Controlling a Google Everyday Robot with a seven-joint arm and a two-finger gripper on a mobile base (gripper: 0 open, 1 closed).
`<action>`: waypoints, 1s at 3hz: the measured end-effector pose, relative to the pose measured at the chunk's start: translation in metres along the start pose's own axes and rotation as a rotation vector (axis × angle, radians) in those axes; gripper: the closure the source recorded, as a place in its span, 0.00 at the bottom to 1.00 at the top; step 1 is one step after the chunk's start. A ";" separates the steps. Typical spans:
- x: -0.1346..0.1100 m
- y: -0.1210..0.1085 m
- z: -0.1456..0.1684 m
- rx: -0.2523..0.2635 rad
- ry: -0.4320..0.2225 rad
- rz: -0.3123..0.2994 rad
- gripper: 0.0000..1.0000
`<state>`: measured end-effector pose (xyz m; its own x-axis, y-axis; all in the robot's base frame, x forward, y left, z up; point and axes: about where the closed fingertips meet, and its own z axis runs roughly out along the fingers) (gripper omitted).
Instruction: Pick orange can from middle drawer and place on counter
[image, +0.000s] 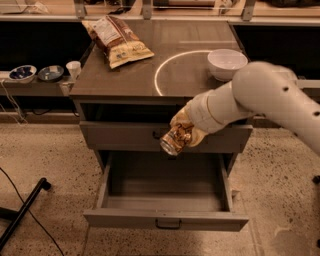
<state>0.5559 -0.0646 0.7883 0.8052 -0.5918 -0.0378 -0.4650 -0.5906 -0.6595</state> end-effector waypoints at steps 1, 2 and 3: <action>0.019 -0.055 -0.039 -0.081 0.054 -0.035 1.00; 0.028 -0.099 -0.067 -0.137 0.073 -0.031 1.00; 0.037 -0.138 -0.060 -0.184 0.061 -0.014 1.00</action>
Offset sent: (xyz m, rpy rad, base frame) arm 0.0640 0.0048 0.1808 -0.2272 0.0584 -0.0404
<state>0.6281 -0.0382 0.9231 0.7905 -0.6121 0.0197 -0.5181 -0.6856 -0.5114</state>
